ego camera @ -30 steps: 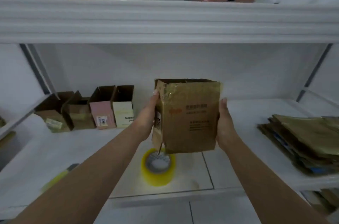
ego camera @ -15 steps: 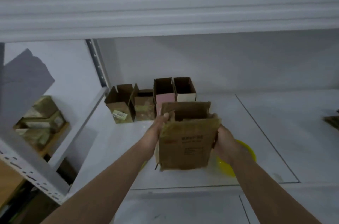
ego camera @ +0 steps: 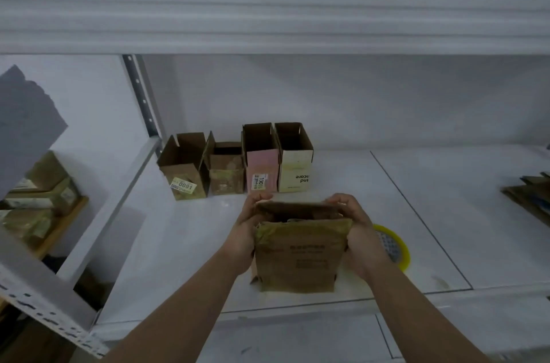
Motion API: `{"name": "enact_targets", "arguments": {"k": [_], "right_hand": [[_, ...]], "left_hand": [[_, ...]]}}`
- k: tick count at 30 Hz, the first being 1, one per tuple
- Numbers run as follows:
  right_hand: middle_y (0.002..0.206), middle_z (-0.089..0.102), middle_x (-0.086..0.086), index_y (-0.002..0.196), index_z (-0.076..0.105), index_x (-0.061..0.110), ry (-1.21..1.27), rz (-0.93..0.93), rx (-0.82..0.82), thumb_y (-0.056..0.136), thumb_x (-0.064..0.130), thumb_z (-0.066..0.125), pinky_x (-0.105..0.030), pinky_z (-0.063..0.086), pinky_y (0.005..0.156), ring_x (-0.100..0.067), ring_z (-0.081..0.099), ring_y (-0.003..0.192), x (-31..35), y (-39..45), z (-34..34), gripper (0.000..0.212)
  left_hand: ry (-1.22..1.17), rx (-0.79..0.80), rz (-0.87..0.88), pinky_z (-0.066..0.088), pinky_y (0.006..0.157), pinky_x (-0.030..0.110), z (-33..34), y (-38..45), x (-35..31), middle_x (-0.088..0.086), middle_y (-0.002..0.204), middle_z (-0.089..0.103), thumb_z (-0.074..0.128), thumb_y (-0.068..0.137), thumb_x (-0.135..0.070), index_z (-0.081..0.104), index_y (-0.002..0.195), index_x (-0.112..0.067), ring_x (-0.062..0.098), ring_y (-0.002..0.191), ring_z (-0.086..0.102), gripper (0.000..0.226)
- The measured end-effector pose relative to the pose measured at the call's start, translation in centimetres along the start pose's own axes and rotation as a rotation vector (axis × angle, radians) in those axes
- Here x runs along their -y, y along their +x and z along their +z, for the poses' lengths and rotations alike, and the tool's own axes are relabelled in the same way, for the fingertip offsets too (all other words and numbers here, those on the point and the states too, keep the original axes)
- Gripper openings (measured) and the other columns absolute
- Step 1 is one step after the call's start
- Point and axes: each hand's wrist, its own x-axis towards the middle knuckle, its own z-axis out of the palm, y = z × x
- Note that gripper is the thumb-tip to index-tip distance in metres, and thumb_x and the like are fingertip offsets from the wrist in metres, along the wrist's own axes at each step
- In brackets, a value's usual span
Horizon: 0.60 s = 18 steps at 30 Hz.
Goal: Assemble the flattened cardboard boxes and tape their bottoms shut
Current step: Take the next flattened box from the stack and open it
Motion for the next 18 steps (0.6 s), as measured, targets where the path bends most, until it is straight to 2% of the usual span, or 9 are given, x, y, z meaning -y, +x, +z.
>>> {"name": "enact_targets", "arguments": {"k": [2, 4, 6, 8, 10, 11, 13, 15, 18], "right_hand": [[0.099, 0.068, -0.017, 0.091, 0.064, 0.015, 0.055, 0.035, -0.084, 0.092, -0.007, 0.043, -0.03, 0.053, 0.063, -0.029, 0.063, 0.085, -0.3, 0.1, 0.3, 0.03], [0.091, 0.068, -0.015, 0.084, 0.064, 0.014, 0.096, 0.053, -0.159, 0.09, -0.008, 0.038, -0.034, 0.053, 0.065, -0.029, 0.063, 0.078, -0.4, 0.3, 0.6, 0.035], [0.085, 0.066, -0.012, 0.081, 0.062, 0.014, 0.087, 0.028, -0.211, 0.09, -0.01, 0.034, -0.031, 0.053, 0.059, -0.027, 0.061, 0.072, -0.4, 0.5, 0.9, 0.038], [0.082, 0.065, -0.01, 0.081, 0.061, 0.013, 0.063, -0.021, -0.24, 0.089, -0.012, 0.032, -0.025, 0.052, 0.051, -0.025, 0.06, 0.069, -0.4, 0.6, 1.3, 0.04], [0.082, 0.064, -0.008, 0.081, 0.06, 0.012, 0.066, -0.062, -0.257, 0.088, -0.013, 0.033, -0.024, 0.052, 0.05, -0.022, 0.059, 0.07, -0.7, 0.6, 1.8, 0.038], [0.082, 0.064, -0.008, 0.081, 0.061, 0.012, 0.092, -0.069, -0.266, 0.089, -0.012, 0.035, -0.024, 0.052, 0.051, -0.022, 0.06, 0.071, -0.8, 0.5, 2.0, 0.036], [0.085, 0.066, -0.009, 0.083, 0.063, 0.012, 0.179, -0.046, -0.264, 0.093, 0.001, 0.038, -0.027, 0.053, 0.056, -0.025, 0.062, 0.075, -1.0, 0.6, 2.1, 0.029], [0.088, 0.067, -0.013, 0.088, 0.065, 0.01, 0.243, -0.002, -0.216, 0.099, 0.02, 0.037, -0.031, 0.053, 0.062, -0.028, 0.064, 0.08, -1.1, 0.6, 1.8, 0.032], [0.092, 0.069, -0.01, 0.101, 0.066, 0.007, 0.206, -0.024, -0.166, 0.102, 0.037, 0.04, -0.03, 0.053, 0.069, -0.023, 0.066, 0.085, -1.2, 0.5, 1.5, 0.04]], "left_hand": [[0.046, -0.076, 0.073, 0.056, 0.069, 0.033, 0.1, 0.2, 0.4, 0.011, 0.117, 0.057, 0.036, 0.097, 0.003, 0.051, 0.106, -0.017, 0.022, 0.097, 0.065, 0.027], [0.099, -0.157, 0.14, 0.055, 0.085, 0.044, 0.2, 0.3, 0.9, 0.01, 0.13, 0.051, 0.044, 0.093, -0.009, 0.053, 0.103, -0.021, 0.029, 0.117, 0.055, 0.019], [0.127, -0.231, 0.152, 0.052, 0.089, 0.036, 0.3, -0.2, 0.5, 0.008, 0.126, 0.055, 0.043, 0.09, -0.02, 0.054, 0.099, -0.019, 0.029, 0.118, 0.053, 0.014], [0.161, -0.235, 0.182, 0.046, 0.088, 0.031, 0.3, -0.7, 0.2, 0.002, 0.119, 0.059, 0.037, 0.089, -0.042, 0.056, 0.093, -0.024, 0.024, 0.114, 0.053, 0.027], [0.235, -0.143, 0.204, 0.043, 0.092, 0.033, 0.4, -1.1, 0.1, -0.002, 0.12, 0.057, 0.036, 0.08, -0.066, 0.057, 0.096, -0.03, 0.016, 0.114, 0.053, 0.045], [0.279, -0.1, 0.215, 0.044, 0.093, 0.033, 0.3, -1.2, 0.2, -0.003, 0.121, 0.055, 0.039, 0.077, -0.071, 0.056, 0.1, -0.03, 0.014, 0.113, 0.052, 0.05], [0.344, -0.115, 0.19, 0.046, 0.097, 0.039, 0.3, -1.1, 0.5, -0.005, 0.119, 0.053, 0.047, 0.078, -0.071, 0.055, 0.103, -0.029, 0.014, 0.113, 0.051, 0.05], [0.369, -0.174, 0.174, 0.047, 0.098, 0.044, 0.1, -0.7, 0.6, -0.003, 0.114, 0.055, 0.053, 0.086, -0.06, 0.058, 0.1, -0.026, 0.016, 0.109, 0.053, 0.038], [0.365, -0.185, 0.199, 0.049, 0.089, 0.038, 0.1, -0.4, 0.6, 0.001, 0.103, 0.058, 0.054, 0.096, -0.039, 0.057, 0.096, -0.022, 0.02, 0.1, 0.055, 0.017]]}}
